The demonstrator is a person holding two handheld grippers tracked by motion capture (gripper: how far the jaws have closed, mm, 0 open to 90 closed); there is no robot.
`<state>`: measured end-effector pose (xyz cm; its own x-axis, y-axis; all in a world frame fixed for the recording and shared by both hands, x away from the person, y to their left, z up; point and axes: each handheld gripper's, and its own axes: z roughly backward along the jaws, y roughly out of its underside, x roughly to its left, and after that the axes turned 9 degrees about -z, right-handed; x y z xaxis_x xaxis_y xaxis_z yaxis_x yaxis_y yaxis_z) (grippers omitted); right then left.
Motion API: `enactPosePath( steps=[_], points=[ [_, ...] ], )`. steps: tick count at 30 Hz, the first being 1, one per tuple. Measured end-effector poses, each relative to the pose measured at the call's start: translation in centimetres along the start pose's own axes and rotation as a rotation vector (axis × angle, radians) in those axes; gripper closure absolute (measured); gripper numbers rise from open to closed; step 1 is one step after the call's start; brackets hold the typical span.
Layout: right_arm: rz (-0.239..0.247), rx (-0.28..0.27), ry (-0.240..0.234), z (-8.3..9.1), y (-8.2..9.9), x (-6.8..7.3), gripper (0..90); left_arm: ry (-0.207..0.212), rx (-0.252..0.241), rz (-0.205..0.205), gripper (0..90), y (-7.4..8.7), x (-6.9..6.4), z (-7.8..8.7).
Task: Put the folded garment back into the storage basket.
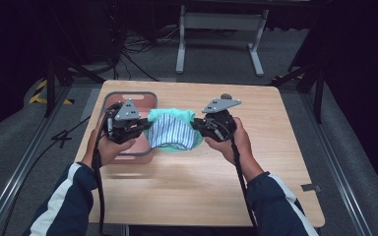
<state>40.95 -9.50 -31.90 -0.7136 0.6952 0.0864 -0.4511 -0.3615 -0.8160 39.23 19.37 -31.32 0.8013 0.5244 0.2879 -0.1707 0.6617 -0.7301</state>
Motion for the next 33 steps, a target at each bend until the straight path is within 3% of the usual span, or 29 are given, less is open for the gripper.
enactPosePath(
  steps=[12, 21, 33],
  points=[
    [0.024, -0.004, -0.041, -3.0, -2.7, 2.4, 82.6, -0.069, 0.036, 0.035, 84.2, 2.0, 2.1, 2.8],
    [0.041, 0.007, -0.064, -5.2, -3.9, 4.0, 82.6, -0.124, 0.054, 0.056, 84.2, 3.6, 3.1, 4.0],
    [0.047, 0.028, -0.094, -8.7, -4.4, 5.5, 82.5, -0.145, 0.089, 0.092, 84.2, 6.0, 4.0, 4.6]
  ],
)
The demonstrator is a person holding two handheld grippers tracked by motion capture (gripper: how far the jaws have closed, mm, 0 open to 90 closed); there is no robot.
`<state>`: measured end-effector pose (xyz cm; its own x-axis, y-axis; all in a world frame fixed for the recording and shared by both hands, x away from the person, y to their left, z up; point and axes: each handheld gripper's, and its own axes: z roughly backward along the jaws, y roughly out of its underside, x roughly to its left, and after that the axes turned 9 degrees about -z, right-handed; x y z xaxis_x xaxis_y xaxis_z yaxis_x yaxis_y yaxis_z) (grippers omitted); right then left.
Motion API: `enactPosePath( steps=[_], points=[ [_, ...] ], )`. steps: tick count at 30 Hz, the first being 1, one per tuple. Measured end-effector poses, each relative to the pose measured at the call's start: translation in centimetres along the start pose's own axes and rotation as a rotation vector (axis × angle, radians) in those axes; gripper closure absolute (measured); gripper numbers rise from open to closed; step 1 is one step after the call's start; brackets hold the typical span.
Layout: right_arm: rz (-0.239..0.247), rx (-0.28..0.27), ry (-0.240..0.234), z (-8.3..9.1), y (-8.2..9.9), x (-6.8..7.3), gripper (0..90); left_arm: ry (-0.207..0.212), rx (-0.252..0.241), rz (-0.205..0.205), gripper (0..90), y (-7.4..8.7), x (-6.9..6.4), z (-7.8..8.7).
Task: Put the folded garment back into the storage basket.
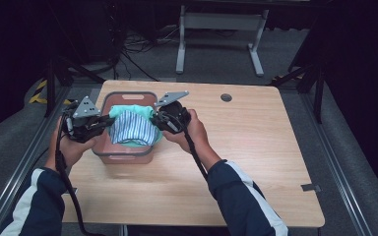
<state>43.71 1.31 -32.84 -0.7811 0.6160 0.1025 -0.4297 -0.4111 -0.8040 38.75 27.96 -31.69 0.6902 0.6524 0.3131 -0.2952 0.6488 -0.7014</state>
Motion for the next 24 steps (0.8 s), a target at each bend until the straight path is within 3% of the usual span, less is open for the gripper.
enactPosePath(
  steps=[4, 10, 14, 24],
  points=[
    [0.004, 0.006, -0.003, -1.3, -0.1, 0.4, 82.4, -0.012, -0.002, 0.037, 84.2, 1.1, 0.5, -0.2],
    [-0.004, 0.017, -0.015, -2.8, -0.1, 0.7, 82.3, -0.018, 0.016, 0.059, 84.2, 2.0, 0.8, -0.7],
    [-0.002, 0.027, -0.021, -3.7, 0.0, 1.0, 82.3, -0.039, 0.035, 0.048, 84.2, 2.5, 0.9, -1.1],
    [-0.009, 0.064, -0.018, -5.4, 0.5, 1.0, 81.9, -0.035, 0.068, 0.063, 84.2, 3.3, 1.1, -2.0]
  ],
)
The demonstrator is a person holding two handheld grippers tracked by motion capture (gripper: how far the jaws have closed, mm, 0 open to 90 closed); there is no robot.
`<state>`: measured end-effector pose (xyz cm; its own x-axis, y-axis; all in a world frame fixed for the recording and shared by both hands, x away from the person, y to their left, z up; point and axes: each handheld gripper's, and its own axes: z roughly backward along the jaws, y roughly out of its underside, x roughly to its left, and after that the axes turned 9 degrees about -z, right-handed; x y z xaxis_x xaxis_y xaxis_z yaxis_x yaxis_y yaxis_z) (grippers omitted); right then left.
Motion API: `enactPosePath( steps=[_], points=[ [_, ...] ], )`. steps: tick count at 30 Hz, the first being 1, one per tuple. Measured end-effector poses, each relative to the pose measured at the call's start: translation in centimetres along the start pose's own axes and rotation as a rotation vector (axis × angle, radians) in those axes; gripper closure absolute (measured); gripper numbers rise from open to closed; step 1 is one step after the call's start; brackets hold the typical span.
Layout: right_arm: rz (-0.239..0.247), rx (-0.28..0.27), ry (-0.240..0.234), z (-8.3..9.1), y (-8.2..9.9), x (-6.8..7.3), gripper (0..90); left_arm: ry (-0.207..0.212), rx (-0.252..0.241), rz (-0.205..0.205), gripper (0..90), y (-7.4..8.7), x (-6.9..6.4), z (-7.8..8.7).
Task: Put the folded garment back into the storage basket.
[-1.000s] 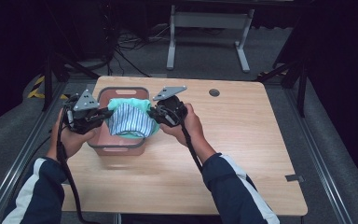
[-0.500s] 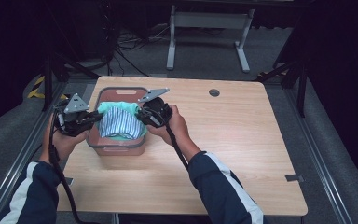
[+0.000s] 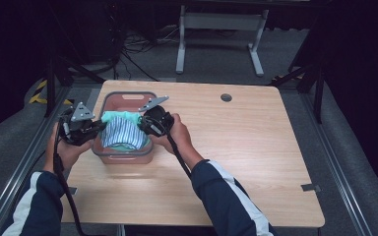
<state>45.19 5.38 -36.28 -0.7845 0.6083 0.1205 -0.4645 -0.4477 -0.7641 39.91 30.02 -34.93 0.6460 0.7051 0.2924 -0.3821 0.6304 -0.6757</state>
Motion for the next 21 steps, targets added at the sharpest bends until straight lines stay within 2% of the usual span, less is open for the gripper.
enactPosePath(
  steps=[1, 2, 13, 16, 21],
  points=[
    [-0.004, 0.003, 0.000, -0.2, 0.1, 0.0, 82.0, -0.006, 0.005, 0.005, 84.1, 0.1, -0.1, -0.2],
    [-0.006, 0.008, -0.005, -0.3, 0.1, -0.1, 82.0, -0.006, 0.012, -0.008, 84.2, 0.1, 0.0, -0.3],
    [0.011, 0.048, 0.002, -1.2, 0.5, 0.0, 81.1, 0.017, 0.044, -0.009, 84.1, 0.4, 0.0, -1.2],
    [0.008, 0.047, -0.013, -1.1, 0.5, 0.0, 80.8, 0.008, 0.051, -0.016, 84.1, 0.4, -0.1, -1.3],
    [0.003, 0.055, -0.003, -1.2, 0.7, -0.1, 78.4, -0.005, 0.049, -0.014, 83.5, 0.5, -0.1, -1.3]
  ],
)
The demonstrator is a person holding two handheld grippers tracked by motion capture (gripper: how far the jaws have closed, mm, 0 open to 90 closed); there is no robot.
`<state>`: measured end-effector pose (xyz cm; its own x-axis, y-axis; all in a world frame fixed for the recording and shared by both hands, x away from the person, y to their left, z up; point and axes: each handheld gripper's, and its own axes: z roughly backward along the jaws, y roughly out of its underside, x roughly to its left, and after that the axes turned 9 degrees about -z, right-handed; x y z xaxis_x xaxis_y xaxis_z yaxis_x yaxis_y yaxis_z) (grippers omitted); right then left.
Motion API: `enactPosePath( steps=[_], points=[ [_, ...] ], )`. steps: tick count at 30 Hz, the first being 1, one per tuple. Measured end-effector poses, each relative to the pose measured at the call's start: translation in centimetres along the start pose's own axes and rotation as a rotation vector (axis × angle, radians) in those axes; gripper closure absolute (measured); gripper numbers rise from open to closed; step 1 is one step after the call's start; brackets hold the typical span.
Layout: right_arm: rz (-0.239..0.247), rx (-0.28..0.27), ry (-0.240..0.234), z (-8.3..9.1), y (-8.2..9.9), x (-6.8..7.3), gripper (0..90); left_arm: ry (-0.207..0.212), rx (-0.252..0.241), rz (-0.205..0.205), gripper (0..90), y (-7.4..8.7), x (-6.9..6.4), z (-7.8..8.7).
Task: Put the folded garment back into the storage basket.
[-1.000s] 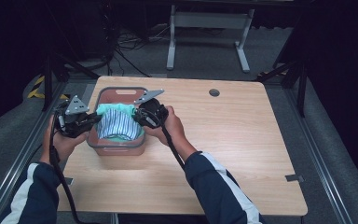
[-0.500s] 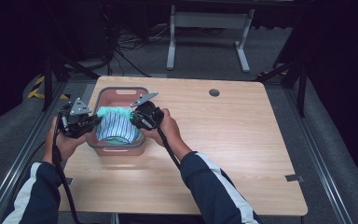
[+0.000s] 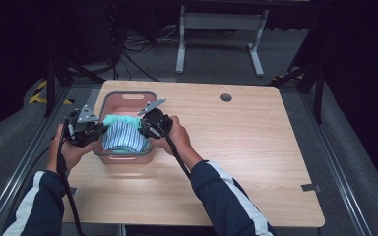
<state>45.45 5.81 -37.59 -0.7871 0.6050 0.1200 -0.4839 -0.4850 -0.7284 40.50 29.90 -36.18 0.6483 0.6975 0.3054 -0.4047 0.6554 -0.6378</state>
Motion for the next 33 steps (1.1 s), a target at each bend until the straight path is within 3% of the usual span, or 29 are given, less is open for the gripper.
enactPosePath(
  steps=[3, 6, 9, 20, 33],
  points=[
    [-0.001, -0.003, 0.008, 0.0, 0.0, -0.1, 74.5, -0.010, -0.004, 0.020, 79.7, 0.0, 0.0, 0.0],
    [-0.003, -0.007, 0.002, 0.1, 0.0, -0.2, 72.4, -0.044, 0.013, 0.009, 72.4, -0.2, -0.3, 0.0],
    [0.001, -0.006, -0.001, 0.2, 0.1, -0.3, 71.4, -0.084, 0.019, 0.028, 57.6, -0.4, -0.5, 0.0],
    [0.028, -0.022, 0.040, 1.1, 0.6, -0.5, 60.3, -0.082, -0.043, 0.020, 50.7, -0.8, -1.3, 1.1],
    [0.090, -0.044, 0.081, 4.8, 1.9, -1.0, 48.6, -0.051, -0.147, -0.028, 42.4, -2.5, -4.8, 2.6]
  ],
)
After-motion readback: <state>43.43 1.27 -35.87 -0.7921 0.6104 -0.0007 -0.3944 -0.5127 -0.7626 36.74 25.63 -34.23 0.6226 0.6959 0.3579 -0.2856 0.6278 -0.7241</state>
